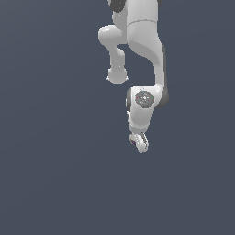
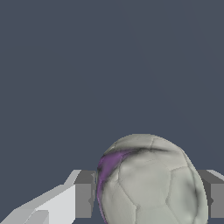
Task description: Pick up the object and move it to a goal position.
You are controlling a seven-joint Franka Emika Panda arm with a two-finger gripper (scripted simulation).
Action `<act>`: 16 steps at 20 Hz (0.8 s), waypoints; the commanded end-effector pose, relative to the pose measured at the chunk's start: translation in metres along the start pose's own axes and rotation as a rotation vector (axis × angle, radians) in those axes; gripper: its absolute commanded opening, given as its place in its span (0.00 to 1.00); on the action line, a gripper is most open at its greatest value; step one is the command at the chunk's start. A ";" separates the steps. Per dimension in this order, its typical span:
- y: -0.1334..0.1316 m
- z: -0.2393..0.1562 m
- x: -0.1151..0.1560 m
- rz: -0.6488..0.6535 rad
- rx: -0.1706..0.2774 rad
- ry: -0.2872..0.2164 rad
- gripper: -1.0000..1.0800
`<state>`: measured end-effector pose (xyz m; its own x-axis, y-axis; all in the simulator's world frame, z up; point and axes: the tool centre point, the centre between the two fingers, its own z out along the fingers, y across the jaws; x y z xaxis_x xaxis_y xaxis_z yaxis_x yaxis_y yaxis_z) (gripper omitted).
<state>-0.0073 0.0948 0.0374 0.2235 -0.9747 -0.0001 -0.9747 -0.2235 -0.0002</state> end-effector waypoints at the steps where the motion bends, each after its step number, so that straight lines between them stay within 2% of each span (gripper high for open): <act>1: -0.001 -0.002 -0.001 0.000 0.001 0.000 0.00; 8: -0.011 -0.028 -0.011 0.000 0.001 0.001 0.00; 16: -0.036 -0.086 -0.036 0.001 0.000 0.002 0.00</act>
<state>0.0156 0.1311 0.1096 0.2228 -0.9749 0.0014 -0.9749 -0.2228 0.0011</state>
